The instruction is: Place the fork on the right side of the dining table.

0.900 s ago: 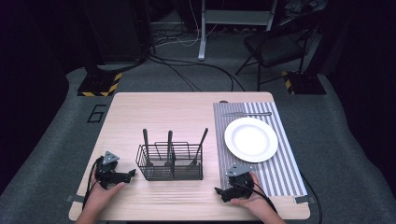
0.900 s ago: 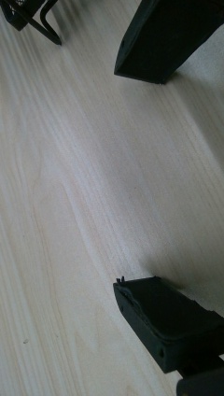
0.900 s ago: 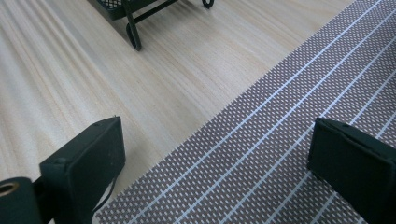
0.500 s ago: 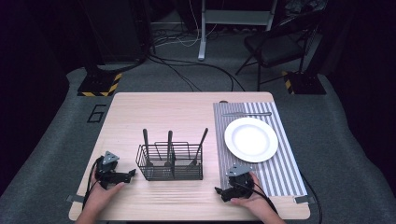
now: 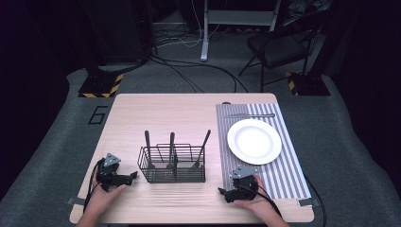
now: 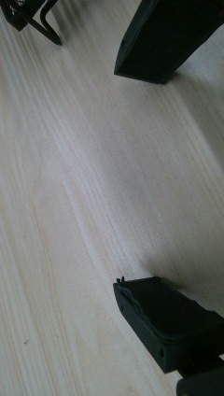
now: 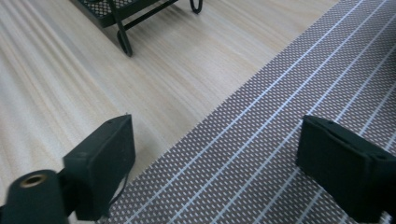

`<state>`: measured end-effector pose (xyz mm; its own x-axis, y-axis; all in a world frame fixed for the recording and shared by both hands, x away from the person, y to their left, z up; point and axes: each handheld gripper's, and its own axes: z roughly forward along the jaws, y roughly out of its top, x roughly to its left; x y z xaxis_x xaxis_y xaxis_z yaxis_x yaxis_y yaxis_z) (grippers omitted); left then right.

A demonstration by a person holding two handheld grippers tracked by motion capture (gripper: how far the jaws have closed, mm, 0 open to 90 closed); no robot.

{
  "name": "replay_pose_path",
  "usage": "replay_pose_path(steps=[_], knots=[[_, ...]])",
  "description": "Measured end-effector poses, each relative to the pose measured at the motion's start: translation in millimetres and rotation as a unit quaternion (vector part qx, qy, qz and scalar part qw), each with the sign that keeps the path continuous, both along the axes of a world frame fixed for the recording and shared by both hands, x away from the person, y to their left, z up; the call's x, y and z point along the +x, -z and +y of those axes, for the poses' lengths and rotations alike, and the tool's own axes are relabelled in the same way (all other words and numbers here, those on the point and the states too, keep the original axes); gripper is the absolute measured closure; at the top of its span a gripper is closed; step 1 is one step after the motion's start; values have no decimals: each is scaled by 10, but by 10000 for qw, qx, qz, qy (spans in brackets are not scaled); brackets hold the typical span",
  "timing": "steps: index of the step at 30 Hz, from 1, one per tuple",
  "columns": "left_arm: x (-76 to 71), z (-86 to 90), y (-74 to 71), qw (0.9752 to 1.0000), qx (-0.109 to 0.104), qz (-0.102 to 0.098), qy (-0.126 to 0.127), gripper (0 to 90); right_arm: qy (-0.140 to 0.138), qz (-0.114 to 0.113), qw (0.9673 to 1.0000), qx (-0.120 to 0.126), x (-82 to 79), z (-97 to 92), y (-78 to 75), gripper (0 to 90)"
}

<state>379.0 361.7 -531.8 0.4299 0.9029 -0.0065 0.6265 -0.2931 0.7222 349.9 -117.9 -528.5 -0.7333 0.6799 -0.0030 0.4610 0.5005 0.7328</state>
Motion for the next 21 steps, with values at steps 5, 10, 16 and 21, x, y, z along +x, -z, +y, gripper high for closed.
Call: replay_pose_path(steps=[5, 10, 16, 21], knots=[[0, 0, 0, 10000, 2, 0, 1, 2, 47, -27, 10000, -4, -8, -17, -18, 205], [0, 0, 0, 10000, 1, 1, 0, 2, 48, 67, 10000, 17, -16, -29, -47, 245], [0, 0, 0, 10000, 2, 0, 0, 2, 137, 111, 9998, 137, -43, -31, -165, 281], [0, 0, 0, 10000, 1, -1, 1, 2, 206, 156, 9993, 283, -45, -36, -247, 290]])
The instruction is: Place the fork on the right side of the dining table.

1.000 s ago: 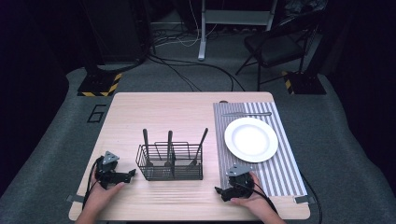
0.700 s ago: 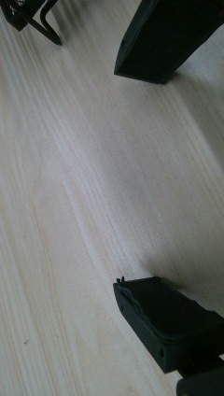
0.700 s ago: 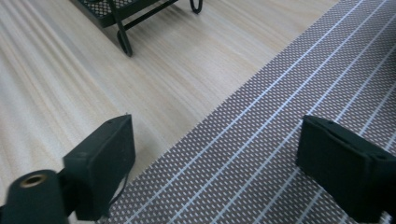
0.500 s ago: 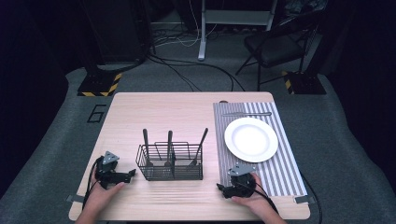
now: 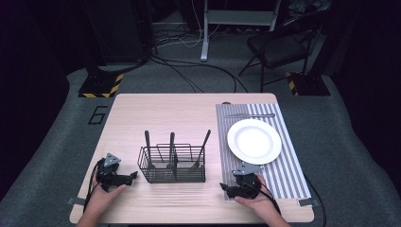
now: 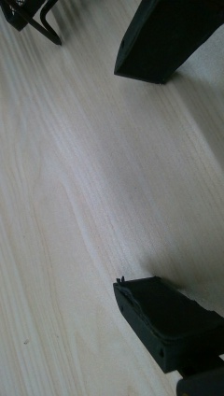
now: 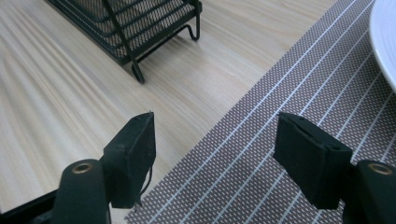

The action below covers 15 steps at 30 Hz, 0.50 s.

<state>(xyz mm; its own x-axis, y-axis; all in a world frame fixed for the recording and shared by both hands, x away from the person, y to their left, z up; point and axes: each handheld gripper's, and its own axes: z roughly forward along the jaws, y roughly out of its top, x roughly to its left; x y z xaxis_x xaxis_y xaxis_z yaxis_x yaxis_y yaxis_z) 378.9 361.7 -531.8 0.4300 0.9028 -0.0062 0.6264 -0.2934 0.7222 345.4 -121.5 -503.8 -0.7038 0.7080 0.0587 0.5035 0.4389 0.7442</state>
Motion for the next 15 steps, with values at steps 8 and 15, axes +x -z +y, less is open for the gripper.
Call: replay_pose_path(steps=[8, 15], knots=[[0, 0, 0, 10000, 0, 1, -1, 2, 28, 21, 9999, 111, -3, -14, -146, 308], [0, 0, 0, 10000, 0, 1, -1, 2, 67, 20, 9998, 169, 59, -22, -288, 309]])
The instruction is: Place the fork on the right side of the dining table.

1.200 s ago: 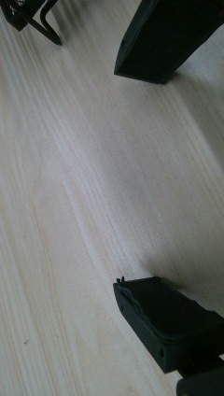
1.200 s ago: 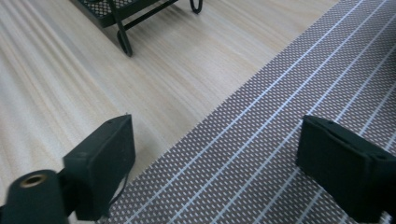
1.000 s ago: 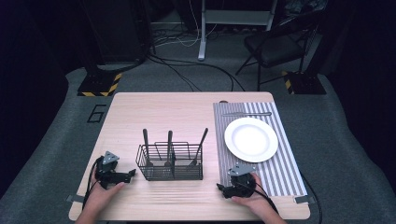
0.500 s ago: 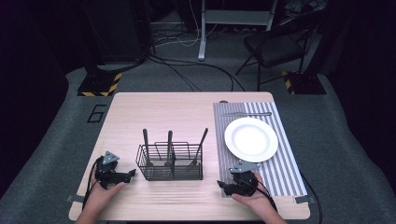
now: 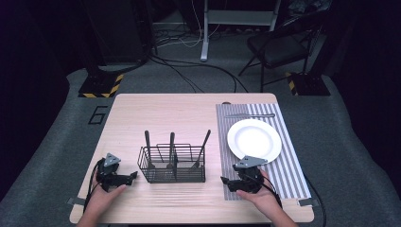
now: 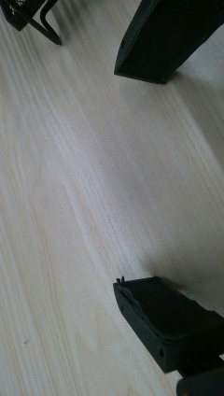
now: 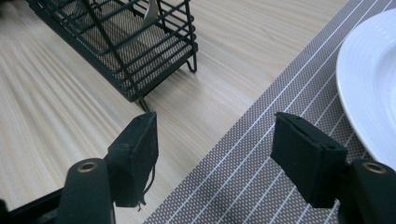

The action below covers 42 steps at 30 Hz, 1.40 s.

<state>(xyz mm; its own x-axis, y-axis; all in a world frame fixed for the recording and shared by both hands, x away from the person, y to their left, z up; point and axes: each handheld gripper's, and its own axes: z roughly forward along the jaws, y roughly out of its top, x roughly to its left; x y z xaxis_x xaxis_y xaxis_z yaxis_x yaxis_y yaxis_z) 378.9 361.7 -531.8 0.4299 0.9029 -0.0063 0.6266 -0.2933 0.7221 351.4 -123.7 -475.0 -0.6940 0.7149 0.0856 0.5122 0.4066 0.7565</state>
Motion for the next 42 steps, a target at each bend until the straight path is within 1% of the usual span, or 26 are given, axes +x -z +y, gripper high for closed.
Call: replay_pose_path(steps=[6, 7, 8, 11, 12, 14, 15, 16, 19, 20, 21, 22, 23, 24, 25, 26, 28, 29, 35, 42], knots=[[0, 0, 0, 10000, 2, 0, 1, 2, -44, -22, 10000, 31, 41, 26, -132, 310], [0, 0, 0, 10000, 2, 0, 1, 2, -44, -22, 10000, 31, 41, 26, -132, 310], [0, 0, 0, 10000, 1, 0, 1, 2, -71, -25, 10000, 43, 56, 39, -187, 312], [0, 0, 0, 10000, 1, 0, 1, 2, -48, -7, 10000, 54, 64, 55, -232, 315], [0, 0, 0, 10000, 2, -1, 1, 2, -69, -20, 10000, 54, 84, 66, -282, 317], [0, 0, 0, 10000, 1, 0, 0, 2, -74, -15, 9999, 89, 104, 80, -332, 319], [0, 0, 0, 10000, 1, 0, 0, 2, -74, -15, 9999, 89, 104, 80, -332, 319], [0, 0, 0, 10000, 1, -1, 0, 2, -70, -18, 9999, 120, 124, 96, -388, 323], [0, 0, 0, 10000, 1, 0, 1, 2, -53, 2, 9999, 123, 140, 108, -429, 325], [0, 0, 0, 10000, 0, -1, 0, 2, -38, -25, 9999, 110, 162, 119, -470, 329], [0, 0, 0, 10000, 0, -1, 0, 2, -38, -25, 9999, 110, 162, 119, -470, 329], [0, 0, 0, 10000, -1, -1, -1, 2, -22, -36, 9999, 123, 184, 126, -508, 339], [0, 0, 0, 10000, -1, -1, -1, 2, -22, -36, 9999, 123, 184, 126, -508, 339], [0, 0, 0, 10000, 0, -1, 0, 2, 6, -39, 9998, 169, 203, 130, -550, 361], [0, 0, 0, 10000, 0, -1, 0, 2, 6, -39, 9998, 169, 203, 130, -550, 361], [0, 0, 0, 10000, -1, -2, 0, 2, -9, -73, 9998, 210, 223, 131, -586, 372], [0, 0, 0, 10000, 1, 0, 0, 2, 19, -49, 9997, 237, 226, 134, -599, 374], [0, 0, 0, 10000, 1, 0, 1, 2, 34, -85, 9996, 254, 248, 134, -633, 378], [0, 0, 0, 10000, 0, -1, -1, 2, 124, -55, 9992, 366, 322, 141, -725, 380], [0, 0, 0, 10000, 0, -1, 0, 2, 178, -52, 9989, 433, 425, 173, -822, 407]])
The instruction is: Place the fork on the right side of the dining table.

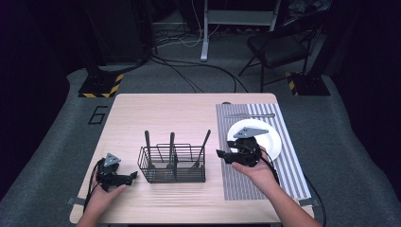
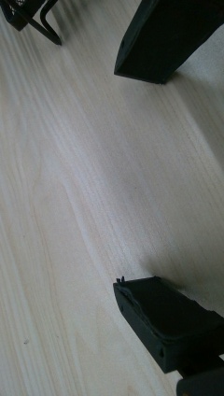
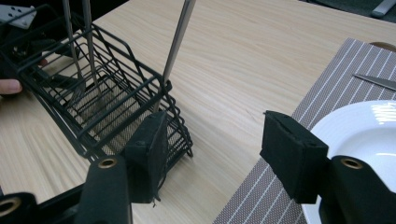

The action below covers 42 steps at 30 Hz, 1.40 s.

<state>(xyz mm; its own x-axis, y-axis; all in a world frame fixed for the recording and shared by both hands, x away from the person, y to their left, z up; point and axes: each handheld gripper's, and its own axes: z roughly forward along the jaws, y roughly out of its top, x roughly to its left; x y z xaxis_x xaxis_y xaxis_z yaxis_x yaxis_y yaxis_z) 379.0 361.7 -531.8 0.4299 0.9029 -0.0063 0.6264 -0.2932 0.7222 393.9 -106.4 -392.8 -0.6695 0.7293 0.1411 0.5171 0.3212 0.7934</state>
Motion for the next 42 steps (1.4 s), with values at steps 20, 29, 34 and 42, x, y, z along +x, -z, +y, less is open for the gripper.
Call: replay_pose_path(steps=[20, 29, 34, 42], knots=[[0, 0, 0, 10000, -1, 1, 0, 2, -81, -59, 9998, 187, 142, 203, -195, 452], [0, 0, -1, 10000, 0, 5, -2, 2, -129, -79, 9996, 255, 170, 301, -265, 448], [0, 1, 0, 10000, 2, 1, 1, 2, -131, -43, 9995, 287, 207, 351, -281, 448], [0, 0, 0, 10000, 0, 0, 1, 2, -125, 10, 9994, 329, 251, 399, -281, 449]])
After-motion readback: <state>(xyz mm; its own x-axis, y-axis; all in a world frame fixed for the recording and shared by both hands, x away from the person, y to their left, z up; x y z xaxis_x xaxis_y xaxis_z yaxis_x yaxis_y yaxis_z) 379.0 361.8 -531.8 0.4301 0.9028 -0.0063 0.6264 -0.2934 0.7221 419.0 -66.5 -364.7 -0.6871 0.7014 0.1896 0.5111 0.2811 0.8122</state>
